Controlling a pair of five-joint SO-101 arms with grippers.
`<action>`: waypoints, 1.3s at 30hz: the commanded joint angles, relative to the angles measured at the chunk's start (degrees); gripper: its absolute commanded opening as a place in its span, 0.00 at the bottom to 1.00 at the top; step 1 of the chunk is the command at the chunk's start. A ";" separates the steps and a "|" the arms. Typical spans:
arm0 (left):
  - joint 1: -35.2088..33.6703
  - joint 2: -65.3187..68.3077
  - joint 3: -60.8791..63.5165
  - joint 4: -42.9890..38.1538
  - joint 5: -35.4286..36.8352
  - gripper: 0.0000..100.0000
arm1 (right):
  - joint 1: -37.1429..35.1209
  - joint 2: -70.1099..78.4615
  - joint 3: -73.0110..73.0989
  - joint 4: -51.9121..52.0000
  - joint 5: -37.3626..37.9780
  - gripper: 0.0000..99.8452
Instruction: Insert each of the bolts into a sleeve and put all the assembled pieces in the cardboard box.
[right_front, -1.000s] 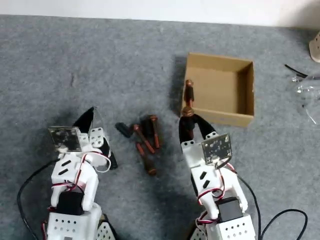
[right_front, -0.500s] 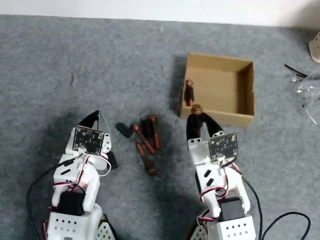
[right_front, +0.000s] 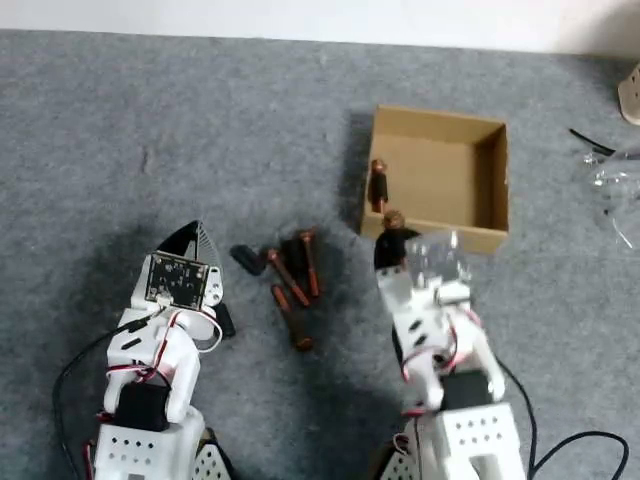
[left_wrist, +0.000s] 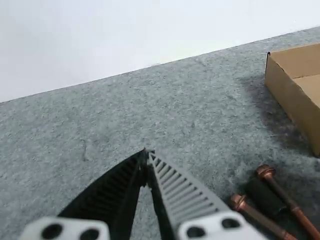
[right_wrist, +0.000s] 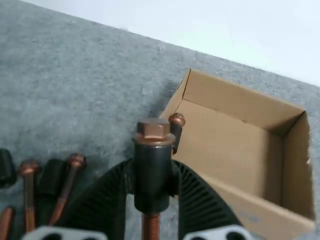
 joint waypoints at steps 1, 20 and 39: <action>0.66 -0.66 0.92 -0.26 -0.26 0.01 | 0.66 19.56 -18.86 -0.57 0.44 0.01; 0.57 -0.75 0.92 -0.26 -0.26 0.01 | 10.33 78.02 -59.38 -0.13 -10.55 0.01; 0.57 -0.75 0.92 -0.26 -0.26 0.01 | 10.15 84.53 -59.03 -0.13 -10.73 0.15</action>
